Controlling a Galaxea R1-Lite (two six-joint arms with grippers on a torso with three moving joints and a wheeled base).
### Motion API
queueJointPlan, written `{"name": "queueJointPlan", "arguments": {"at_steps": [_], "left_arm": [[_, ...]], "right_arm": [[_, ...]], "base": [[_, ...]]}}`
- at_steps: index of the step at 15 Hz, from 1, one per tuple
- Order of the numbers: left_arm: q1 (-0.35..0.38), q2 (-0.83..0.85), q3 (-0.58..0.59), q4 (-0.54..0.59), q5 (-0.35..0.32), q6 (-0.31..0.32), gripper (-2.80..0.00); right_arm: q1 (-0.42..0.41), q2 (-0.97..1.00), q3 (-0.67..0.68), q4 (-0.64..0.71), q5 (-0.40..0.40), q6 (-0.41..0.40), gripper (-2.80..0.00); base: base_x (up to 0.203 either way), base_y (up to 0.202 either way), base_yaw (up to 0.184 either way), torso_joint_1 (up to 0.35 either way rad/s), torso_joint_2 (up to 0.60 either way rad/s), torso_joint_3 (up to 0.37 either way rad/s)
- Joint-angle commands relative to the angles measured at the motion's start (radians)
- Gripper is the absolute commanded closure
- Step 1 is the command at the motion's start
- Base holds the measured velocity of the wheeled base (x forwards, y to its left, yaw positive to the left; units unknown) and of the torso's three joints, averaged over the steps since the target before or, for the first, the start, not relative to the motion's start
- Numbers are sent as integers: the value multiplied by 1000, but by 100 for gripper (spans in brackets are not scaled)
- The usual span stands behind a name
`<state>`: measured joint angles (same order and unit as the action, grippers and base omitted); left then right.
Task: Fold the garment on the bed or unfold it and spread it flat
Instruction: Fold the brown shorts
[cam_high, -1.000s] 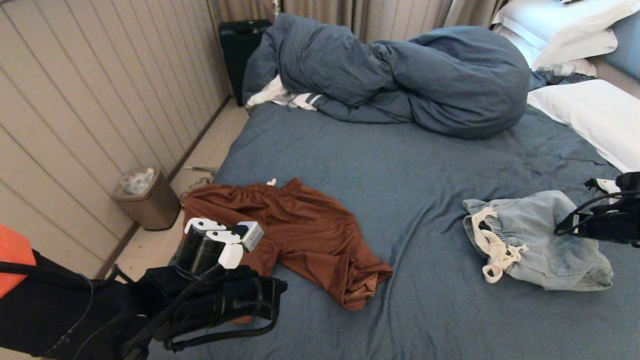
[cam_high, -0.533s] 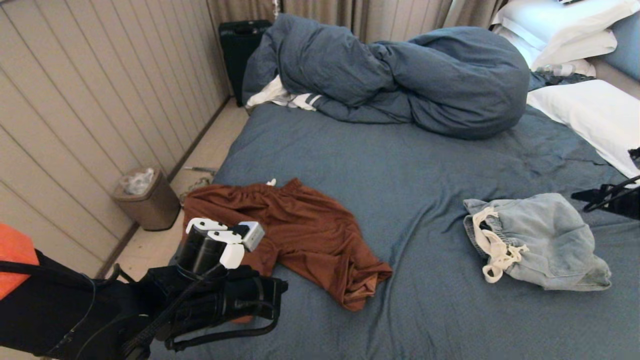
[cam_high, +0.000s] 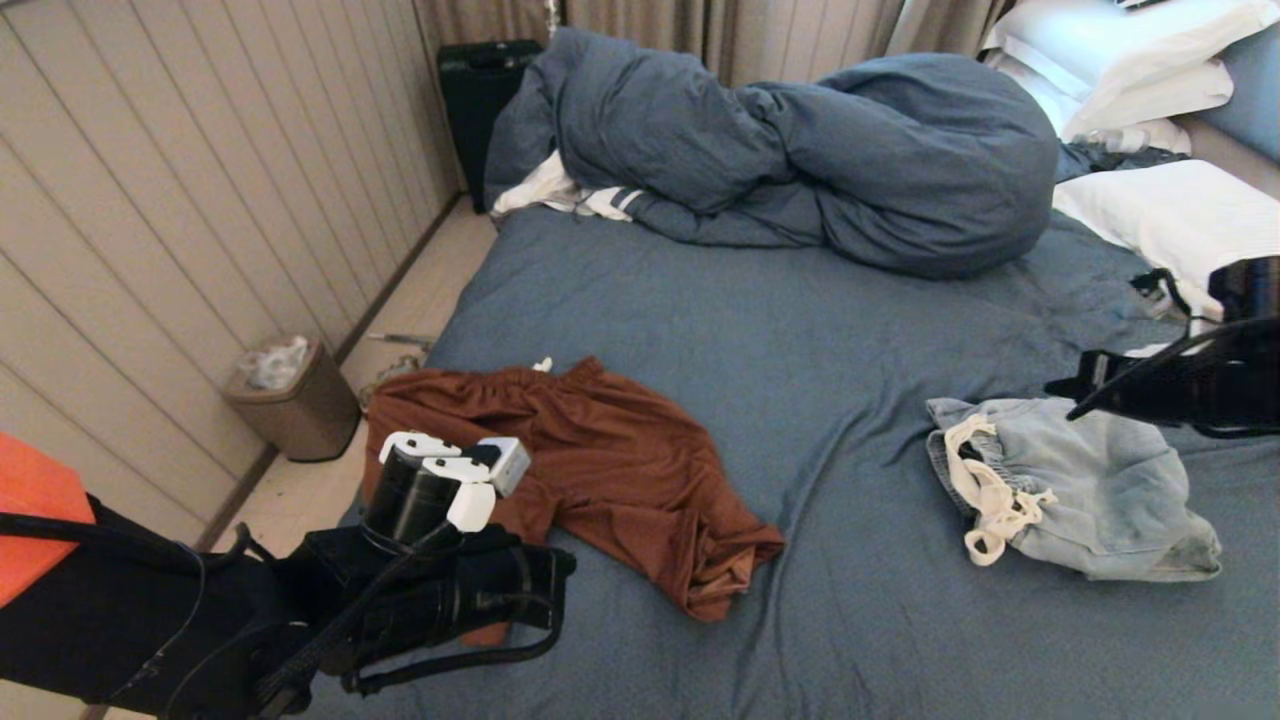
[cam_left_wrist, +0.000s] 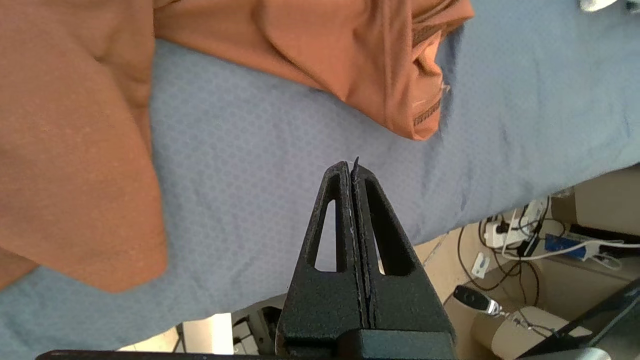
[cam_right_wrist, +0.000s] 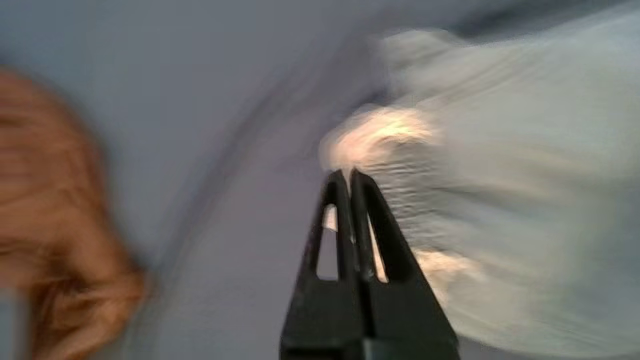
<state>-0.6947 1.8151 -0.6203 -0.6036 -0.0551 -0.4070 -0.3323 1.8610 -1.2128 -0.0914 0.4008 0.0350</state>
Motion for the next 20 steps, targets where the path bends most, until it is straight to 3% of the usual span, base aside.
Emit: {"name": "queueJointPlan", "arguments": {"at_steps": [1, 5, 8, 12, 13, 15, 20], "left_arm": [[3, 1, -10, -4, 1, -4, 0], [57, 9, -63, -3, 6, -5, 0], [147, 72, -198, 15, 5, 21, 0], [185, 282, -356, 37, 5, 81, 0], [188, 315, -395, 40, 6, 95, 0], [190, 329, -388, 39, 6, 99, 0], [190, 281, -247, -49, 6, 100, 0]], "right_arm": [[182, 0, -7, 10, -20, 45, 0], [426, 113, -195, 76, -194, 76, 0], [572, 197, -236, 122, -286, 88, 0], [731, 317, -238, 125, -332, 88, 0], [756, 344, -241, 126, -331, 91, -280], [794, 385, -238, 127, -330, 96, -280], [868, 399, -198, 127, -330, 109, -280]], "base": [[0, 0, 0, 0, 0, 0], [0, 0, 0, 0, 0, 0], [0, 0, 0, 0, 0, 0], [0, 0, 0, 0, 0, 0], [0, 0, 0, 0, 0, 0], [0, 0, 0, 0, 0, 0], [0, 0, 0, 0, 0, 0]]}}
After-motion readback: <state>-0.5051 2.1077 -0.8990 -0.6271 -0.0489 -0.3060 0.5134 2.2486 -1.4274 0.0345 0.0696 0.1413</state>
